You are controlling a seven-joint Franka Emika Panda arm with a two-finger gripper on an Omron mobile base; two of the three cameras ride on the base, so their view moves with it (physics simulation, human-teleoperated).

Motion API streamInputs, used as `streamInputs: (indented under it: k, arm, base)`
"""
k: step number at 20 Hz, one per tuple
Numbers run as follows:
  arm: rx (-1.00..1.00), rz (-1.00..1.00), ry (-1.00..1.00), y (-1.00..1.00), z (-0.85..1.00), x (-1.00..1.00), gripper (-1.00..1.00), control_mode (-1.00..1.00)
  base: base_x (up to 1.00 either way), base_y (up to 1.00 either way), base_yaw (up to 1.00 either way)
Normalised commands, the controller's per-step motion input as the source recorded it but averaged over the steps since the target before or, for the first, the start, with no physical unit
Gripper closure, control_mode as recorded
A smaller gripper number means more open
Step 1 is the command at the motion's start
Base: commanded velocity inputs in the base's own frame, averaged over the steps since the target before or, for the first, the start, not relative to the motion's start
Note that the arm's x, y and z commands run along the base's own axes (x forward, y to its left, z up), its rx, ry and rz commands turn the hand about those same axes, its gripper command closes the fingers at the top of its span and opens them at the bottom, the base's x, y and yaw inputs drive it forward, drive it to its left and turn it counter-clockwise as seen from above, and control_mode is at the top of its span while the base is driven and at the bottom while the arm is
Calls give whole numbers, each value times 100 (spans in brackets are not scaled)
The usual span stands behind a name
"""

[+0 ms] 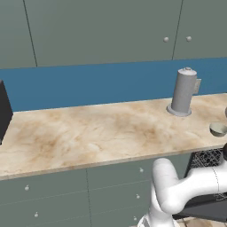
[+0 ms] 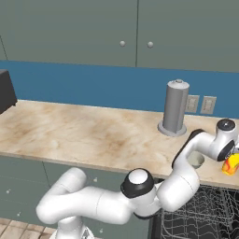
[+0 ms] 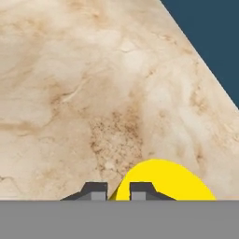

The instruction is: Pick up the cup and bowl from the counter, place them in the dishwasher, and close the dishwasher door.

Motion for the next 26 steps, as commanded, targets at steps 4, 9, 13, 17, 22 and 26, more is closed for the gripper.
streamInputs:
  k: [4, 9, 13, 17, 22, 26]
  arm:
    - [0, 0, -4, 7, 0, -1, 100, -100]
    - [0, 0, -8, 11, 13, -24, 100, -100]
    - [-5, 9, -11, 18, 29, -60, 100, -100]
    - [-6, 21, -12, 31, 19, -57, 100, -100]
    - [-6, 28, -12, 32, 4, -44, 100, -100]
    - [-11, 18, -5, 20, 0, -58, 100, -100]
  base:
    - [0, 0, 0]
    - [0, 0, 0]
    - [0, 0, 0]
    - [0, 0, 0]
    - [0, 0, 0]
    - [0, 0, 0]
